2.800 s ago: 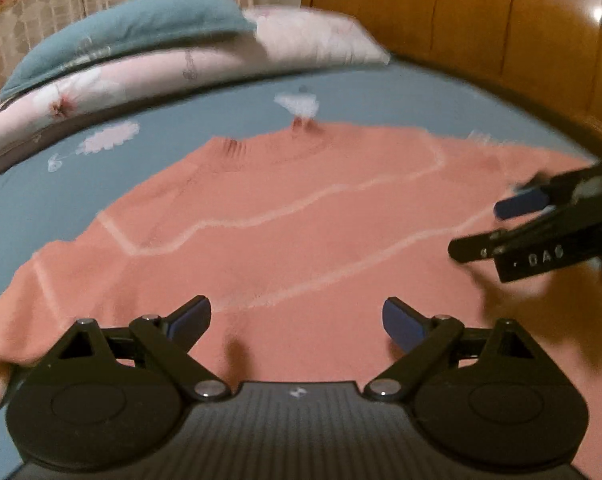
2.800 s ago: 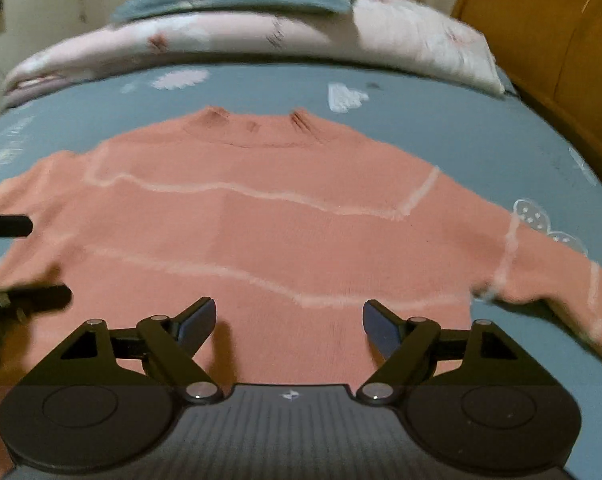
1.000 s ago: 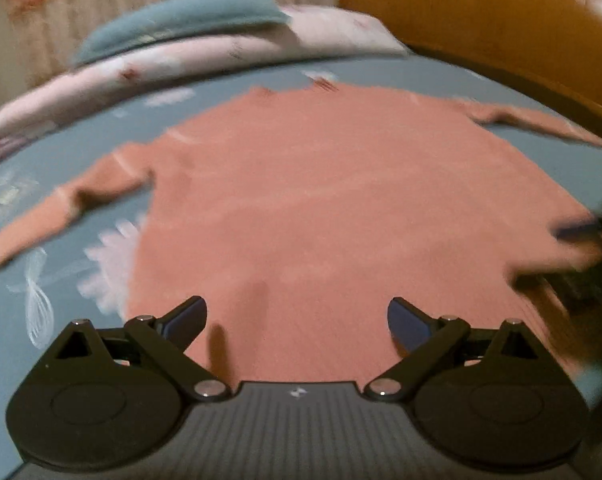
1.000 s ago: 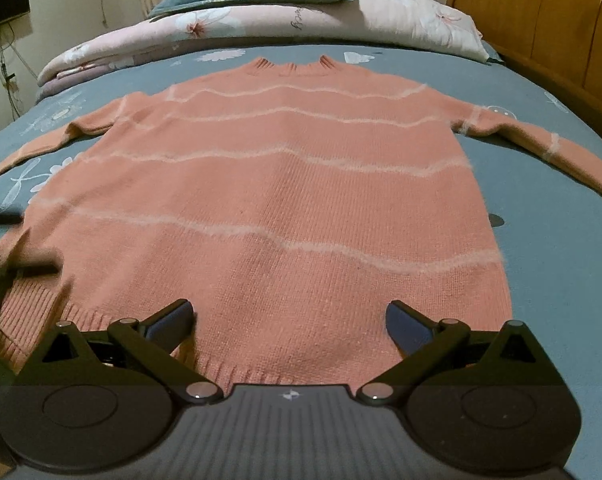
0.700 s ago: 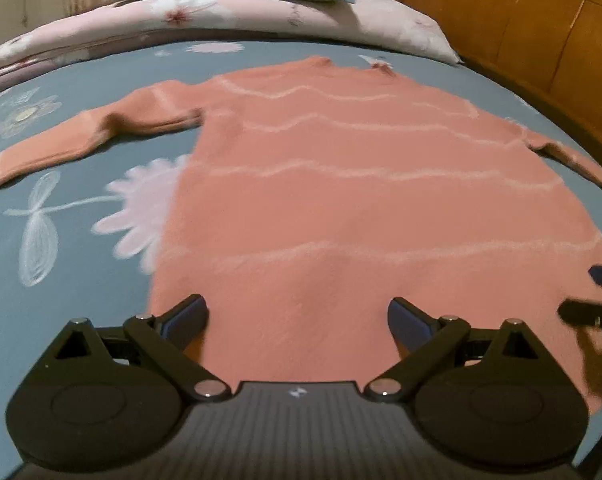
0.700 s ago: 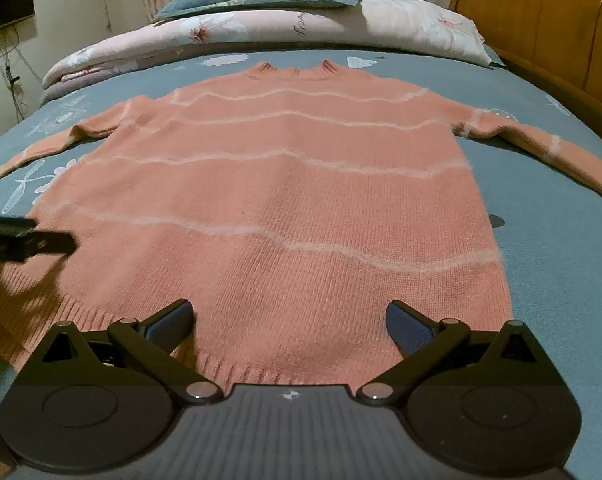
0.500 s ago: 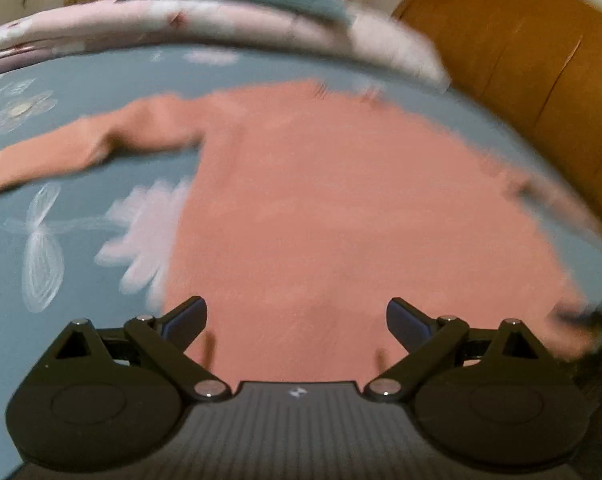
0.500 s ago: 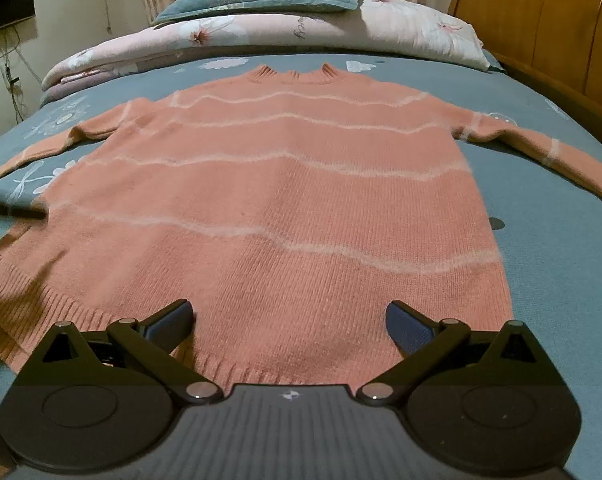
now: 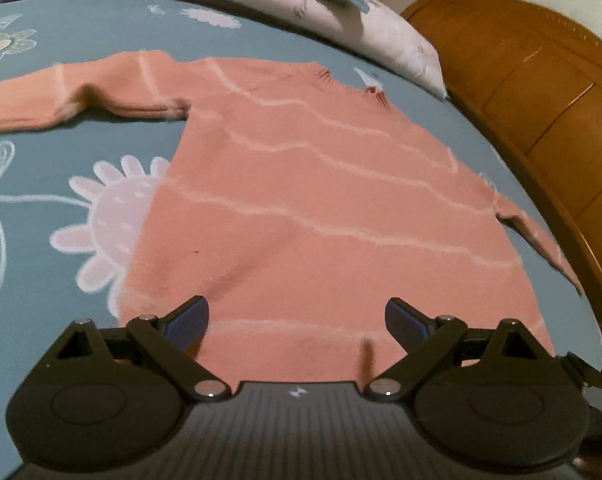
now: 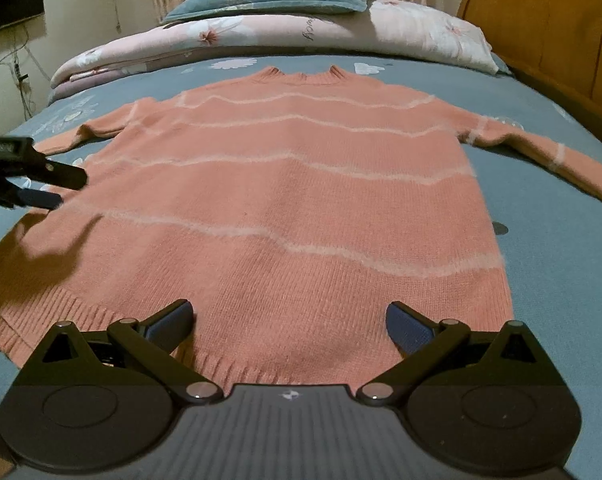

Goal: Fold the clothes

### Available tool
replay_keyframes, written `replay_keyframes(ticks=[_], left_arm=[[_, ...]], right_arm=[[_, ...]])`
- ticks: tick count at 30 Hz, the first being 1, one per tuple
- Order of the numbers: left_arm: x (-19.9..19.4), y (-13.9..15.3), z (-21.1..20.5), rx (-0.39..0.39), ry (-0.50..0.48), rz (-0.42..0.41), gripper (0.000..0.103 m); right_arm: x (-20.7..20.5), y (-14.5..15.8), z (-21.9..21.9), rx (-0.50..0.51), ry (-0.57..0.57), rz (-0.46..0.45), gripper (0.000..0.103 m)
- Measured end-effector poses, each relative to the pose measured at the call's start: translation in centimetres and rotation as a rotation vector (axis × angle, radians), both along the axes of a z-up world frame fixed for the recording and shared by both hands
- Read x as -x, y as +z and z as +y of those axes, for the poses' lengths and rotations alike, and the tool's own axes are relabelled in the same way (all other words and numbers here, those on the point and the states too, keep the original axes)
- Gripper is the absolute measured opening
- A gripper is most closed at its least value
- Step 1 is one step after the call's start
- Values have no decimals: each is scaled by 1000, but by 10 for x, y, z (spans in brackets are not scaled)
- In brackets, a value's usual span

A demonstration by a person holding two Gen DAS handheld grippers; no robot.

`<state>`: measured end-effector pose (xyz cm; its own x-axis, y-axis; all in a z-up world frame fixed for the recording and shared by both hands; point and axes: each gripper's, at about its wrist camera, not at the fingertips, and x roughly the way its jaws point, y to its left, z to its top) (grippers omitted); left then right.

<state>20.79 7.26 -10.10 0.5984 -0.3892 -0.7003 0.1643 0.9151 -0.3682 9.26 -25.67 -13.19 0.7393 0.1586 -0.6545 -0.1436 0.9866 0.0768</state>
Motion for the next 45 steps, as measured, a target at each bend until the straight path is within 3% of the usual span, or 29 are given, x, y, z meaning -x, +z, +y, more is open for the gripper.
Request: replay_keyframes(ticks=[5, 10, 13, 16, 18, 20, 22, 26, 28, 29, 32, 35, 36, 42, 45], left_arm=[[-60, 17, -10, 30, -8, -75, 95], [-134, -10, -26, 22, 58, -48, 95], [-149, -25, -15, -85, 158, -83, 91], [-147, -20, -4, -68, 165, -79, 82], [-145, -9, -5, -104, 179, -77, 81], [-145, 5, -11, -89, 177, -109, 85], [-152, 11, -18, 19, 111, -114, 89], [-181, -5, -33, 126, 93, -59, 89], [-191, -18, -32, 29, 171, -40, 88], [-192, -21, -28, -12, 184, -71, 85], [-189, -16, -23, -62, 169, -77, 74], [-188, -3, -25, -123, 198, -77, 75], [-187, 2, -27, -136, 207, -78, 80], [-177, 8, -72, -224, 18, -171, 85], [-185, -9, -71, -350, 81, -85, 85]], right_arm=[[1, -2, 0, 4, 9, -23, 103], [3, -4, -2, 3, 27, -48, 103], [3, -5, -4, -1, 37, -58, 103], [3, -6, -6, -9, 42, -70, 103], [2, -6, -6, -9, 40, -70, 103], [1, -6, -6, -7, 38, -71, 103], [3, -7, -5, -8, 38, -73, 103], [2, -7, -5, -11, 40, -73, 103], [2, -6, -6, -13, 41, -73, 103], [2, -6, -6, -14, 41, -74, 103], [2, -7, -8, -18, 41, -79, 103], [1, -8, -8, -18, 41, -80, 103], [1, -8, -9, -19, 42, -81, 103], [1, -8, -9, -22, 43, -83, 103], [2, -7, -8, -23, 42, -84, 103]])
